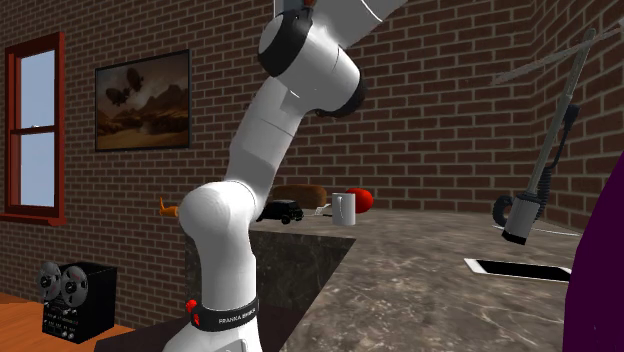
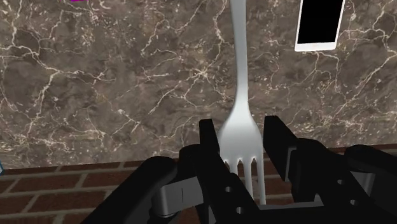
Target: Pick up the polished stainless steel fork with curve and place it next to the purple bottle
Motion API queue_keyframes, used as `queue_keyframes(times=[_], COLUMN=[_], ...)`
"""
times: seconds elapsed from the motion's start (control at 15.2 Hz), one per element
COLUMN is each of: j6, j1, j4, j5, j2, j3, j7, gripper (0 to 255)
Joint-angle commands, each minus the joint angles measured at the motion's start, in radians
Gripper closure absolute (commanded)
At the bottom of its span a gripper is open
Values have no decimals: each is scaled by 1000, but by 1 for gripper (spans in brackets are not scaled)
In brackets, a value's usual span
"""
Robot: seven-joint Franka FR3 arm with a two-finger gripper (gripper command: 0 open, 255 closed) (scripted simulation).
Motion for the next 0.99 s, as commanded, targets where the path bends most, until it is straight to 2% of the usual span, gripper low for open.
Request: queue_keyframes(times=[0.0,0.2,0.4,0.92], j6=[28,111,181,334], j1=[-2,81,140,240], j4=[-21,-162,-270,-486], j5=[3,-46,-83,-149], j2=[11,-43,-84,-160], j3=[2,-20,-33,-48], j7=[-12,-16,-15,-5], gripper=[255,255,255,255])
